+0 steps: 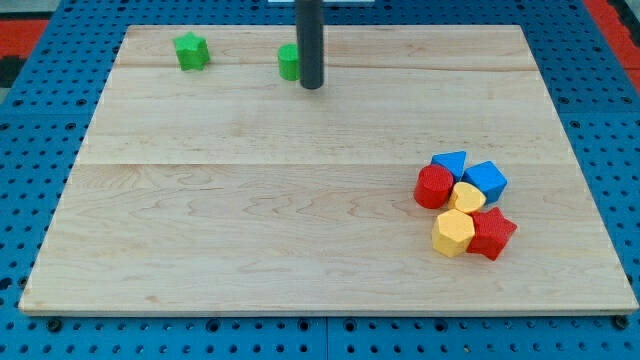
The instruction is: Place the green circle parallel to the green star
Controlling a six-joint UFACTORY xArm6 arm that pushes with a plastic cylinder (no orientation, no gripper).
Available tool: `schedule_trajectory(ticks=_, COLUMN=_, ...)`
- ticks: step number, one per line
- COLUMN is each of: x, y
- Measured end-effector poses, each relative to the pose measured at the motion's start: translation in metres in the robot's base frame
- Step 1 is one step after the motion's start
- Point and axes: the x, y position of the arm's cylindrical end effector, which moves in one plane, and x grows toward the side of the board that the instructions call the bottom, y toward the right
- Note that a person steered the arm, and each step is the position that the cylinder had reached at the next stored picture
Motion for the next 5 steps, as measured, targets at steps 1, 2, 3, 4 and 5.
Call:
schedule_trajectory(ticks=1, x=-0.021, y=-0.026)
schedule_trajectory(ticks=2, x=-0.02, y=-0.05)
schedule_trajectory(ticks=3, x=0.006, y=-0.05)
schedule_trajectory(ticks=4, x=0.002, y=-0.06)
schedule_trajectory(ticks=5, x=-0.013, y=-0.06)
